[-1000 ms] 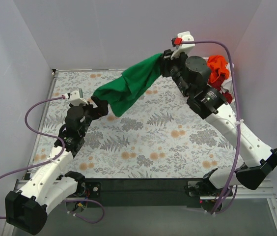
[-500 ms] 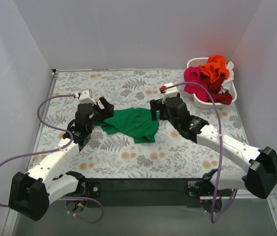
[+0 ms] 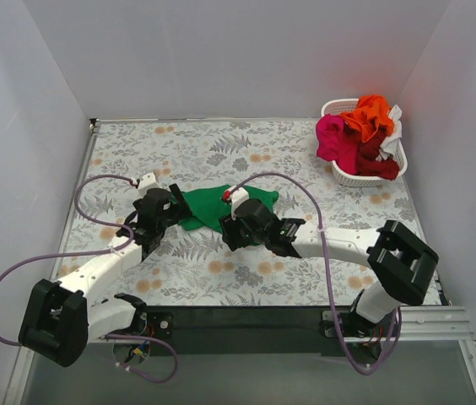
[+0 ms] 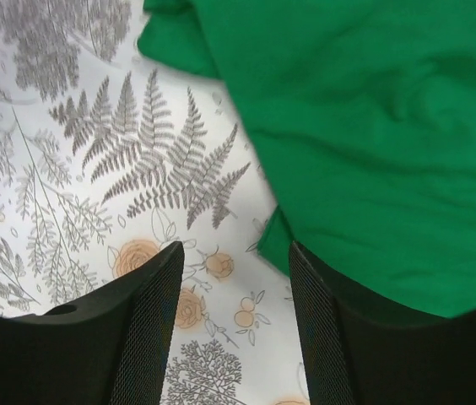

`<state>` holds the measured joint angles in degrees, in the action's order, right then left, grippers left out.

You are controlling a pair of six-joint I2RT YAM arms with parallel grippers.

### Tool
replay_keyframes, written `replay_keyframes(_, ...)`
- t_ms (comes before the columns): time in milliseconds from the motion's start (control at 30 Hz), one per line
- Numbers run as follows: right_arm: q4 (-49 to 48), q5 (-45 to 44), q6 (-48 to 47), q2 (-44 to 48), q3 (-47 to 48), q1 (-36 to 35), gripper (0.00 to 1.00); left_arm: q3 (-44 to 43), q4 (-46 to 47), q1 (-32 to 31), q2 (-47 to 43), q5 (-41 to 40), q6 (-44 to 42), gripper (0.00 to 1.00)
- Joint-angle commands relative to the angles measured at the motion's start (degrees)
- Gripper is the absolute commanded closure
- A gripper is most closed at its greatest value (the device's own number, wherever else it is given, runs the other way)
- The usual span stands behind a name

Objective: Fold and stack the t-shirts
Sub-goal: Flatten the tshirt out

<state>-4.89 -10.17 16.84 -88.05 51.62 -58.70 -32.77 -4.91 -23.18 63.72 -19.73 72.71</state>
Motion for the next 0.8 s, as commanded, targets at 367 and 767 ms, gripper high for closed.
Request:
replay_keyframes(367, -2.59, 1.74, 3.55, -7.40, 0.86, -2.30, 0.56, 1.49, 2.89, 3.23, 8.96, 3.03, 1.39, 0.39)
replay_keyframes(767, -1.97, -1.60, 5.66, -8.54, 0.07, -1.69, 0.56, 2.37, 6.75, 3.76, 15.19, 9.17, 2.44, 0.46)
